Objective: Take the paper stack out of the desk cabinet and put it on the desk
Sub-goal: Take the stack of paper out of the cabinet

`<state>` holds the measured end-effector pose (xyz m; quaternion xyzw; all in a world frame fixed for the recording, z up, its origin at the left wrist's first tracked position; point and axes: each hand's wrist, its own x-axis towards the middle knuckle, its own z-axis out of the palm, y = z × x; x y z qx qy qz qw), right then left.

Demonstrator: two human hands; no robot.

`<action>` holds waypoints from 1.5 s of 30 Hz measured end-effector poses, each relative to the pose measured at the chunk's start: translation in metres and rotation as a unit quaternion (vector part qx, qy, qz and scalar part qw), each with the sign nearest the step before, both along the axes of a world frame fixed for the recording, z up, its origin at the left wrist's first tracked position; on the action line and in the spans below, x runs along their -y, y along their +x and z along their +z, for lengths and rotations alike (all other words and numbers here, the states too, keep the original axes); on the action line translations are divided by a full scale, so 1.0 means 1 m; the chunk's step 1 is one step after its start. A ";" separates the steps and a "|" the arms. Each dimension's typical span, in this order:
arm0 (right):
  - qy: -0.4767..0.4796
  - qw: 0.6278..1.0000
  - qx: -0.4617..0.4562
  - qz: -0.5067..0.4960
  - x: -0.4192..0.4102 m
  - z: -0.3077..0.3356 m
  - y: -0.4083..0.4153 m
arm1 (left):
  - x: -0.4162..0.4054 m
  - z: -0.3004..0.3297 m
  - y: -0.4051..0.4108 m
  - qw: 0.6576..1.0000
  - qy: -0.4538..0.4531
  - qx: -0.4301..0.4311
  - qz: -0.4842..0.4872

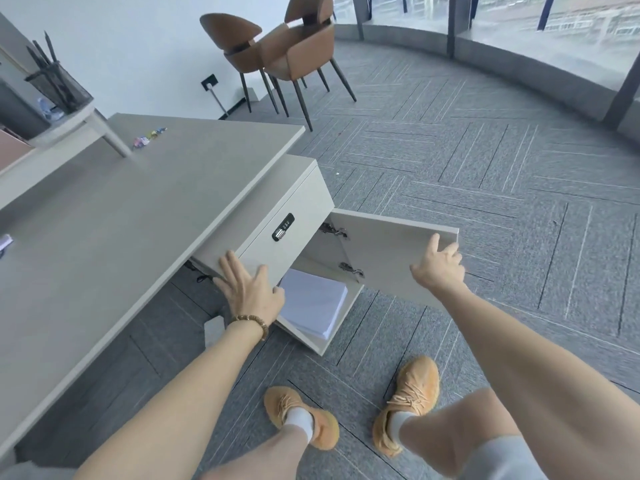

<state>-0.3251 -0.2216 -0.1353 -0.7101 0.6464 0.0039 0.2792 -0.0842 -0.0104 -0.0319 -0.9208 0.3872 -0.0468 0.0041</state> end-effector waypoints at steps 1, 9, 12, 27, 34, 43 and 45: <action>0.014 1.000 0.007 0.011 -0.007 0.000 0.005 | -0.002 -0.008 -0.009 1.000 -0.023 -0.004 -0.016; 0.048 0.987 0.003 0.154 -0.024 -0.036 0.066 | 0.015 -0.099 -0.039 0.986 -0.030 -0.162 -0.013; 0.060 0.980 0.025 0.188 -0.023 -0.068 0.093 | 0.025 -0.139 -0.027 0.972 -0.038 -0.229 0.044; 0.118 0.952 0.012 0.283 0.031 -0.284 0.248 | 0.096 -0.372 0.069 0.806 -0.134 -0.478 0.322; 0.117 0.954 0.012 0.275 0.058 -0.349 0.289 | 0.111 -0.442 0.100 0.779 -0.148 -0.475 0.381; 0.086 0.946 -0.015 0.313 0.075 -0.384 0.344 | 0.118 -0.480 0.127 0.739 -0.134 -0.436 0.495; 0.091 0.945 -0.023 0.312 0.075 -0.392 0.352 | 0.116 -0.486 0.126 0.742 -0.147 -0.433 0.491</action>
